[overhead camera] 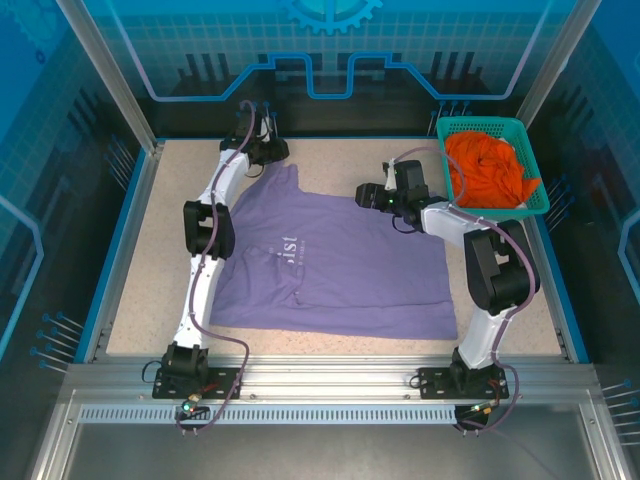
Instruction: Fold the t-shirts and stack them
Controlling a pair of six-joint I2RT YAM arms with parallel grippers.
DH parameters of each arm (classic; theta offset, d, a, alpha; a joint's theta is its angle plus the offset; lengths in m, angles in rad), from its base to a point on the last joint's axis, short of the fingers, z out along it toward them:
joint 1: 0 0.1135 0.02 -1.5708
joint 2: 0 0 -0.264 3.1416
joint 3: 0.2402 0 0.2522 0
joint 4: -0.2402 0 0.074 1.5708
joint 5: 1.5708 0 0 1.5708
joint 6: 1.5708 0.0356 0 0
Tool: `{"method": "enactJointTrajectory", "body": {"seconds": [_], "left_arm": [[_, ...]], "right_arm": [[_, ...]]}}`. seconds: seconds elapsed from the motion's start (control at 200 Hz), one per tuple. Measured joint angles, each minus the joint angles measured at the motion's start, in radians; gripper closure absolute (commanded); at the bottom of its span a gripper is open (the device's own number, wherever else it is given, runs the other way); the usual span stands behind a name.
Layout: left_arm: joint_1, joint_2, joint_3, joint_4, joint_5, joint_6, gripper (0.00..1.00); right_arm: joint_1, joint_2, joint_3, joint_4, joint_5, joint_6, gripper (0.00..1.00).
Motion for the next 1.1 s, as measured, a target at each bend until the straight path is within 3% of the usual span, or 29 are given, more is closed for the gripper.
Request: {"method": "enactJointTrajectory", "body": {"seconds": [0.355, 0.5, 0.71, 0.925, 1.101], "left_arm": [[0.000, 0.000, 0.000, -0.021, 0.000, -0.002, 0.63], [0.000, 0.000, 0.000, -0.029, 0.000, 0.003, 0.50], [-0.004, 0.000, 0.000, -0.054, -0.001, 0.021, 0.51], [-0.010, 0.000, 0.000, -0.072, -0.001, 0.027, 0.59], [-0.013, 0.000, 0.000, -0.077, -0.004, 0.035, 0.76]], "right_arm": [[-0.006, 0.000, 0.000, 0.004, -0.016, 0.004, 0.24], [-0.011, 0.000, 0.000, 0.004, -0.019, 0.008, 0.24], [-0.014, 0.000, 0.000, 0.009, -0.019, 0.011, 0.24], [-0.019, 0.000, -0.002, 0.011, -0.023, 0.012, 0.24], [-0.021, 0.000, -0.009, 0.018, -0.023, 0.015, 0.24]]}}
